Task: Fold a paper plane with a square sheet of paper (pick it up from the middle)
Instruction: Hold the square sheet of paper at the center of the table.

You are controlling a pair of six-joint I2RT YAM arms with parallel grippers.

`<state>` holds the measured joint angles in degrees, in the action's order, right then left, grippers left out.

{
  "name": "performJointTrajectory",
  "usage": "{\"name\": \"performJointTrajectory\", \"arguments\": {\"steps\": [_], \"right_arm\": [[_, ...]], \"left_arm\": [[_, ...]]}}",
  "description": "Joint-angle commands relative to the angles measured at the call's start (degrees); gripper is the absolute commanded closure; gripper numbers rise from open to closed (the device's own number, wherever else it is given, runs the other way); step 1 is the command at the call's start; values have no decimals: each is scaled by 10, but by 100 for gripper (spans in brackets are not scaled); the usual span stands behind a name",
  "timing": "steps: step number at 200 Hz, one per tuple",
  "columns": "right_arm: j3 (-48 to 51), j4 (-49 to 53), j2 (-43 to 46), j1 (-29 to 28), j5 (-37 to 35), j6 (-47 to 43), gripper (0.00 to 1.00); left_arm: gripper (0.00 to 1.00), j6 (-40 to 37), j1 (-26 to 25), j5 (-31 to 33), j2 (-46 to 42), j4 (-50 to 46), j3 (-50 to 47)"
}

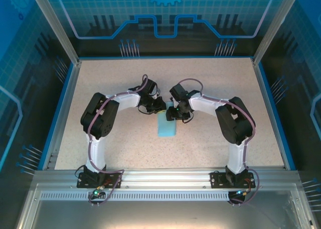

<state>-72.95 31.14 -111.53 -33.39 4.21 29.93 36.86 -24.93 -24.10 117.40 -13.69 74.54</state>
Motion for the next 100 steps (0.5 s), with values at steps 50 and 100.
{"name": "performJointTrajectory", "arguments": {"steps": [50,100], "right_arm": [[-14,37,-45,-16,-45,-5,46],[-21,45,-63,-30,-68,3,45]], "left_arm": [[80,-3,-2,47,-63,-17,-11],[78,36,8,91,-103,5,-58]]}}
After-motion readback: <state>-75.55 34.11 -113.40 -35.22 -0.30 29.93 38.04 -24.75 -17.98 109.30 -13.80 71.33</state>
